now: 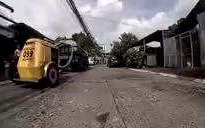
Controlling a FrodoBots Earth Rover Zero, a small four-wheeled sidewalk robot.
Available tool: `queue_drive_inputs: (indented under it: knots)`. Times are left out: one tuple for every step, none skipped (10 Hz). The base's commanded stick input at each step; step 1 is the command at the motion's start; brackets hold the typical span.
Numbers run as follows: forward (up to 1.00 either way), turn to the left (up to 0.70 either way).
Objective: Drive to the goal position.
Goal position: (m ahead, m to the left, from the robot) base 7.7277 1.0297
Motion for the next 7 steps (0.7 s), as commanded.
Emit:
queue_drive_inputs:
  knots:
    - [0.70, 0.00]
    - [0.70, 0.00]
    - [0.70, 0.00]
    - [0.70, 0.00]
    - [0.70, 0.00]
    - [0.70, 0.00]
    - [0.70, 0.00]
